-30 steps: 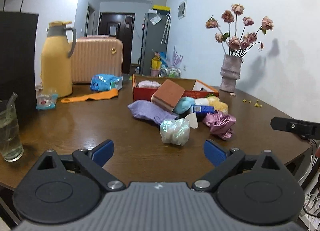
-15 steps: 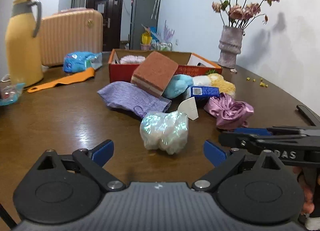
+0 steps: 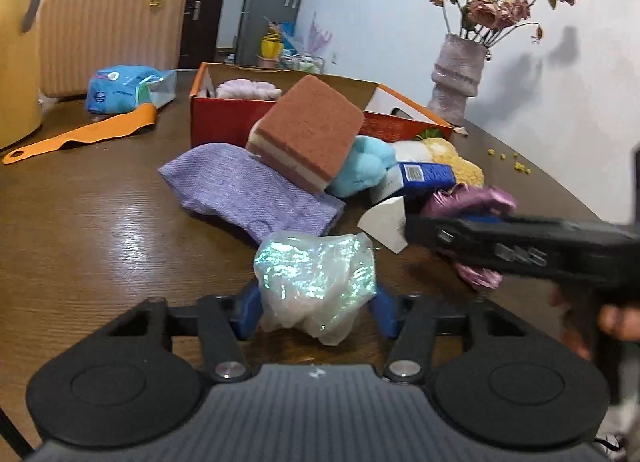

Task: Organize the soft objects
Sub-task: 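Lift the plastic bundle with the left tool while the right tool grasps the white triangle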

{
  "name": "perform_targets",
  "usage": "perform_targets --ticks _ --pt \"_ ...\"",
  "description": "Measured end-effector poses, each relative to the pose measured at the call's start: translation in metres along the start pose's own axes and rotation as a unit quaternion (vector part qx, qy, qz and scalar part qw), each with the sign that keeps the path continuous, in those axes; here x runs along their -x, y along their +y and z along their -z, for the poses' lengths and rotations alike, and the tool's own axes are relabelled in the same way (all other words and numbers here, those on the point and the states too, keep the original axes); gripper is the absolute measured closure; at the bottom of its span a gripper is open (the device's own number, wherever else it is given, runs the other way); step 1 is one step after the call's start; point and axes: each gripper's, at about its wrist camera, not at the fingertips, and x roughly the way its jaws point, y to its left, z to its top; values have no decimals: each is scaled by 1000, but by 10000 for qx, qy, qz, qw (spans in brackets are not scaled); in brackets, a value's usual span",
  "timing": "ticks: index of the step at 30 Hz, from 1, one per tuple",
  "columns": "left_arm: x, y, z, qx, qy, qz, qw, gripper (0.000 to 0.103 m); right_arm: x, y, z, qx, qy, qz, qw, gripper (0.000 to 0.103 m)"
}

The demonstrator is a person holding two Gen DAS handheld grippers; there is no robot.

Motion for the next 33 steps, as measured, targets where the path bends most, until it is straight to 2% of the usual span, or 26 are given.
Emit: perform_targets --ticks 5,7,8,11,19,22,25,29,30,33 --pt "4 4 0 66 -23 22 10000 52 -27 1 -10 53 31 109 9999 62" --pt "6 4 1 99 -29 -13 9999 52 -30 5 -10 139 82 67 9998 70" --pt "7 5 1 114 -33 -25 9999 52 -30 7 -10 190 110 0 9998 81" --pt "14 2 3 116 -76 -80 9999 54 -17 15 -6 367 117 -111 9992 85" --pt "44 -12 16 49 -170 -132 9998 55 69 28 17 509 -167 -737 9958 86" --pt "51 -23 26 19 -111 -103 9999 55 93 23 31 511 -62 -717 9961 86" --pt "53 -35 36 -26 -55 -71 10000 52 103 11 46 344 105 -567 9977 86" --pt "52 -48 45 -190 3 -80 9998 44 103 -13 59 -340 226 -810 9959 82" --pt "52 -49 45 -213 2 -93 9997 38 100 -19 60 -507 221 -700 9960 81" --pt "55 -51 45 -263 -42 -149 9995 36 96 -32 62 -770 91 -380 9963 75"
